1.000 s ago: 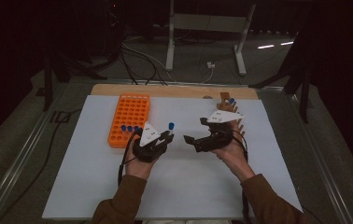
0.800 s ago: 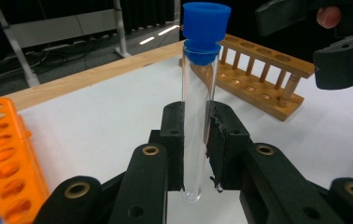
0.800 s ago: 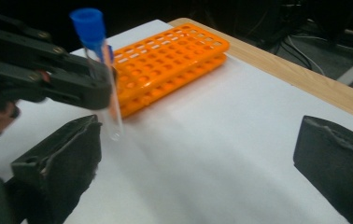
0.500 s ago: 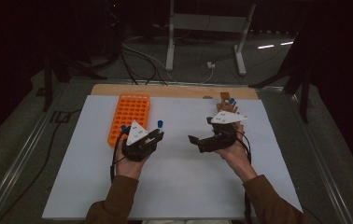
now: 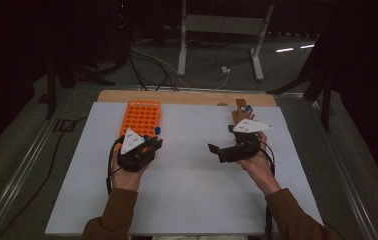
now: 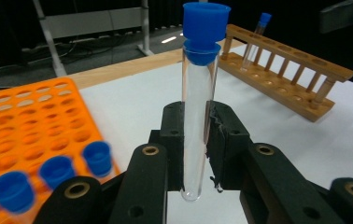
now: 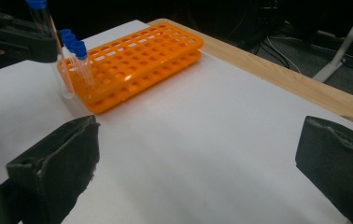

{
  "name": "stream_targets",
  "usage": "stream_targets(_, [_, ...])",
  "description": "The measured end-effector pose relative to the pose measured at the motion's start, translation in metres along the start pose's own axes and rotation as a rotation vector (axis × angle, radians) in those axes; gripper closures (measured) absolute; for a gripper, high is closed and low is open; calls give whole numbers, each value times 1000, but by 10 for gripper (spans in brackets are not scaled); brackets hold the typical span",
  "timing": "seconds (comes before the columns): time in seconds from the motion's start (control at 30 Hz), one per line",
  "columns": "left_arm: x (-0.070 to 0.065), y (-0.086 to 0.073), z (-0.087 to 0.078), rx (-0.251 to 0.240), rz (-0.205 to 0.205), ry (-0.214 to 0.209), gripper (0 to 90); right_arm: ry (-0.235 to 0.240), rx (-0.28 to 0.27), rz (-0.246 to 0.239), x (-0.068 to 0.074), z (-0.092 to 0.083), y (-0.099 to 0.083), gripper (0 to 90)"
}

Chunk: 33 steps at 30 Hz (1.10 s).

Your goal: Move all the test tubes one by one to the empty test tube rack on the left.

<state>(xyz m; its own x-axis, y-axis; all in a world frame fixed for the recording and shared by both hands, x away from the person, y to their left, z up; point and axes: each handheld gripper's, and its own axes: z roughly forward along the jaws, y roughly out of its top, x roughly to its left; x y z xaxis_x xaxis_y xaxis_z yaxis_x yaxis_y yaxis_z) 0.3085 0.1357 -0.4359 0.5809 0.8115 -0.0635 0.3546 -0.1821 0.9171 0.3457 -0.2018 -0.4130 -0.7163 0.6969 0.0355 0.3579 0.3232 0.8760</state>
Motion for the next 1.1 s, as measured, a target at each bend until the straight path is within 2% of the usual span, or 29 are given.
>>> stream_targets(0.57, [29, -13, -27, 3, -36, 70, 781, -36, -13, 22, -14, -15, -8, 0])
stream_targets(1.1, [48, -17, -41, -13, -48, 139, 781, -47, -25, 34, -20, -22, -11, 0])
